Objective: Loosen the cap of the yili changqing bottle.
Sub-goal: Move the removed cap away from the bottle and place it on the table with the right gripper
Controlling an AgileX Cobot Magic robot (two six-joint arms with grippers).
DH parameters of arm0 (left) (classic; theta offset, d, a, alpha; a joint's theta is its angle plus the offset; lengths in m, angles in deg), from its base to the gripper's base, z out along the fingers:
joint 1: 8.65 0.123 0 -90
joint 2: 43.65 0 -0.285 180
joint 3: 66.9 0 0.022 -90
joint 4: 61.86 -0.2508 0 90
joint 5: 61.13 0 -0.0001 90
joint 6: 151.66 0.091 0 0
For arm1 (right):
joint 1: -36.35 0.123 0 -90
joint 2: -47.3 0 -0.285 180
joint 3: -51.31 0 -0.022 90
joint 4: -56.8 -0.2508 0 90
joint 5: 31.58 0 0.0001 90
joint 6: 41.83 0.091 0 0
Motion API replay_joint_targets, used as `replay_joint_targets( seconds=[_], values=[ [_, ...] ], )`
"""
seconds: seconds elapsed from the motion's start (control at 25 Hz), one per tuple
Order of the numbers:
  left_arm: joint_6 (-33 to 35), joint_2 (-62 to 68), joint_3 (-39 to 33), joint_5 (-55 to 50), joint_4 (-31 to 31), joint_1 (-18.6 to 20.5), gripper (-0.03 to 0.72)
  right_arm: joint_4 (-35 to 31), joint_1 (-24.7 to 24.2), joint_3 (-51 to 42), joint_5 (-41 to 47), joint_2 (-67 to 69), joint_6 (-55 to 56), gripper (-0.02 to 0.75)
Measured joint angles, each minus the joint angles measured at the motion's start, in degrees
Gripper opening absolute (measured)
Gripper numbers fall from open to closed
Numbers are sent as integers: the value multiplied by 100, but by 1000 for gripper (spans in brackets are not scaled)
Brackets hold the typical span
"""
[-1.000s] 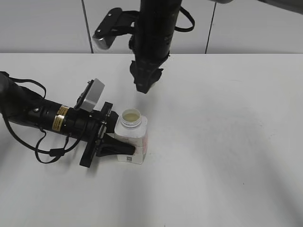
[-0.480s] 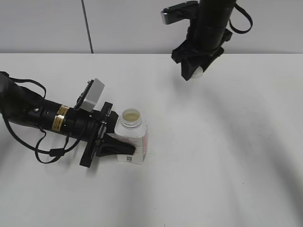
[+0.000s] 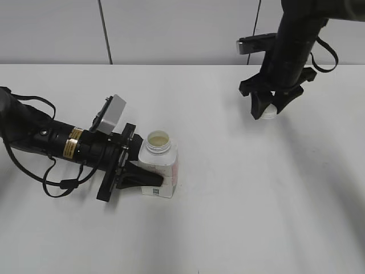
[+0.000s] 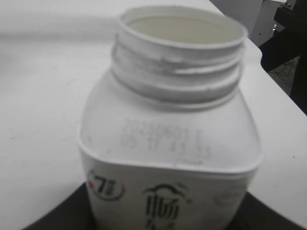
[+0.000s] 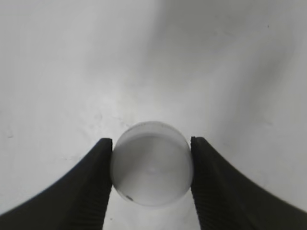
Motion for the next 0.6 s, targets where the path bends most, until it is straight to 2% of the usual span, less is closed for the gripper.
replay_joint_targets(
  seconds=[0.6],
  values=[
    [-7, 0, -6, 0, 76, -10, 337, -244, -1213, -3731, -2498, -1938, 392, 391]
  ],
)
